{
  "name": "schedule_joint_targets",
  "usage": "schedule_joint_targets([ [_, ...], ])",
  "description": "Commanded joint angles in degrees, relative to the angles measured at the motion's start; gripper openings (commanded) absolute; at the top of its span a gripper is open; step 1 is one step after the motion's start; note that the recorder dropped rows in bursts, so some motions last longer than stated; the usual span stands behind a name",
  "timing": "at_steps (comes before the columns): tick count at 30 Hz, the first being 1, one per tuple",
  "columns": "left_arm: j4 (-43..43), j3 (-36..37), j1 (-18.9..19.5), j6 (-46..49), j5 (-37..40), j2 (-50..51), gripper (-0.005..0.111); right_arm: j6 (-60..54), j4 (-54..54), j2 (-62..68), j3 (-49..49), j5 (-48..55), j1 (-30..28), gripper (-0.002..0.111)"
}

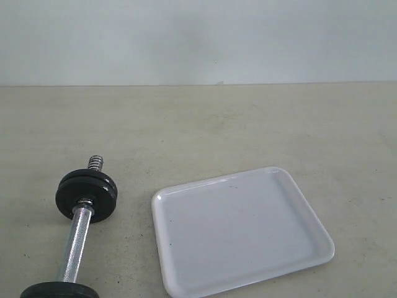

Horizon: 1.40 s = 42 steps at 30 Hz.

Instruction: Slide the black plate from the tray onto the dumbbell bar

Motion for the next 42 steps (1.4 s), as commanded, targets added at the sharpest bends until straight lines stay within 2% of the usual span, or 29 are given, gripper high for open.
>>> schedule_joint_targets([
  [1, 0.0, 0.2, 0.2, 0.1, -0.9, -0.1, 0.027, -2.3, 1.1, -0.2, -0.1, 1.3, -1.5, 0.001],
  [6, 0.0, 0.2, 0.2, 0.1, -0.9, -0.1, 0.027, -2.1, 1.1, -0.2, -0.1, 1.3, -3.5, 0.001],
  [24, 0.0, 0.2, 0.2, 0.1, -0.9, -0.1, 0.027, -1.7, 1.1, -0.2, -0.1, 1.3, -3.5, 0.001],
  [38, 0.0, 0.2, -8.7, 0.1, -0.6, -0.1, 0.027, -1.7, 1.1, -0.2, -0.1, 1.3, -3.5, 0.001],
  [42, 0.0, 0.2, -9.3, -0.6, -0.5, -0.1, 0.027, -1.7, 1.1, -0.2, -0.1, 1.3, -3.5, 0.001],
])
